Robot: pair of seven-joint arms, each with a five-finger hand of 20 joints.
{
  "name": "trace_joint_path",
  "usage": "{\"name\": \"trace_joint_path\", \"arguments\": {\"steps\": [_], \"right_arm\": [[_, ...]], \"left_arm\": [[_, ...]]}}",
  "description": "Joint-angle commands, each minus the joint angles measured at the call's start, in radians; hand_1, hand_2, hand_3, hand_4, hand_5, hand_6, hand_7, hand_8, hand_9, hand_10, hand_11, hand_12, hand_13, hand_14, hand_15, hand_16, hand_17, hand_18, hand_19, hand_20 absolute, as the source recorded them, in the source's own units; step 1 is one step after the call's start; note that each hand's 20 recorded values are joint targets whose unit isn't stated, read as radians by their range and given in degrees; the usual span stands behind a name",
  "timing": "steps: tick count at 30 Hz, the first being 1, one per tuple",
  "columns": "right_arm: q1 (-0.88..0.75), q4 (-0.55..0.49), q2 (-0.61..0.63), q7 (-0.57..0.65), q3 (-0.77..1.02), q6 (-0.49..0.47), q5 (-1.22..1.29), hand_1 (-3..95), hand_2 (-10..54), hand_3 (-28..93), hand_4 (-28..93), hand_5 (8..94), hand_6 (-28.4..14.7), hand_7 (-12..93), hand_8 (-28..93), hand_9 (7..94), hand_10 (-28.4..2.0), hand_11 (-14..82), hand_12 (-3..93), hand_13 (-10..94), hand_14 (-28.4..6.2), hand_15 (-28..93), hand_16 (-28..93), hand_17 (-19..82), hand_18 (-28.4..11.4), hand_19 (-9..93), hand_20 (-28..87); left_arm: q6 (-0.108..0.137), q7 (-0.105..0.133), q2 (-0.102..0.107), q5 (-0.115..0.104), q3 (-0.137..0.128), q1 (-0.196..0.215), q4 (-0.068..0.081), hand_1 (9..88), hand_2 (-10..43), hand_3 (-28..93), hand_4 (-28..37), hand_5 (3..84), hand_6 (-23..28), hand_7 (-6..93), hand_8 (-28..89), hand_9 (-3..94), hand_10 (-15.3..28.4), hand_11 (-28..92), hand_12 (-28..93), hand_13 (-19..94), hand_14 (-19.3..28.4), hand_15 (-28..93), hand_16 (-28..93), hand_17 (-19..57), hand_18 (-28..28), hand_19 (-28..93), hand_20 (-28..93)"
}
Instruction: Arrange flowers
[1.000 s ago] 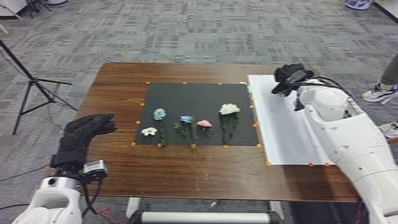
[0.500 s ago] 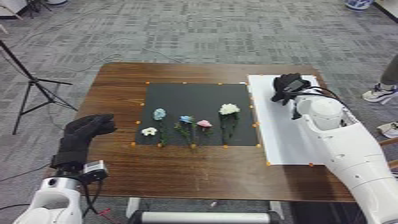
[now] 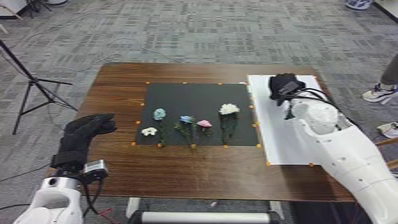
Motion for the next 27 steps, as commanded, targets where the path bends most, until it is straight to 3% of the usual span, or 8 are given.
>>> {"name": "trace_joint_path", "arguments": {"steps": [1, 5, 10, 27], "right_arm": [[-0.076, -0.329, 0.17, 0.09, 0.035, 0.003, 0.191, 61.2, -9.5, 63, -26, 75.1, 3.4, 35, 0, 93.2, -6.0, 9.9, 39.9, 80, -5.2, 65, 30, 37, -20.6, 72, 50], [-0.184, -0.46, 0.214, 0.148, 0.076, -0.005, 0.246, 61.0, -9.5, 63, -26, 75.4, 3.5, 35, 0, 93.3, -6.0, 9.8, 39.6, 79, -5.5, 65, 31, 36, -20.7, 72, 50], [-0.262, -0.528, 0.213, 0.174, 0.069, -0.031, 0.278, 60.8, -9.5, 63, -26, 76.0, 3.4, 34, 0, 93.5, -5.9, 9.6, 39.1, 79, -5.6, 65, 31, 36, -20.8, 72, 50], [-0.343, -0.536, -0.008, 0.326, 0.075, 0.011, 0.28, 60.8, -9.5, 63, -25, 78.2, 2.7, 30, 3, 93.7, -6.2, 10.8, 37.0, 79, -5.9, 65, 30, 37, -21.4, 72, 50]], "left_arm": [[-0.001, -0.004, 0.001, 0.0, -0.003, -0.001, -0.007, 36.6, 5.8, 65, -20.0, 55.3, 1.6, 24.3, -9, 57.5, 13.0, 29, 14, 46, 17.5, 45, -2, 5.2, 14.3, 26, 25], [-0.003, -0.009, 0.004, -0.003, -0.015, 0.01, -0.009, 36.5, 5.7, 65, -20.1, 55.3, 1.6, 24.3, -9, 57.5, 13.0, 29, 14, 46, 17.6, 45, -2, 5.2, 14.3, 26, 25], [-0.009, -0.011, 0.008, -0.002, -0.021, 0.011, -0.01, 36.5, 5.8, 65, -20.2, 55.4, 1.6, 24.3, -9, 57.5, 13.1, 29, 14, 46, 17.5, 45, -2, 5.2, 14.3, 26, 25], [-0.02, -0.019, 0.015, -0.001, -0.014, -0.001, -0.007, 36.4, 5.9, 66, -20.2, 55.3, 1.6, 24.2, -9, 57.4, 13.1, 29, 14, 45, 17.5, 44, -2, 4.9, 14.2, 25, 25]]}}
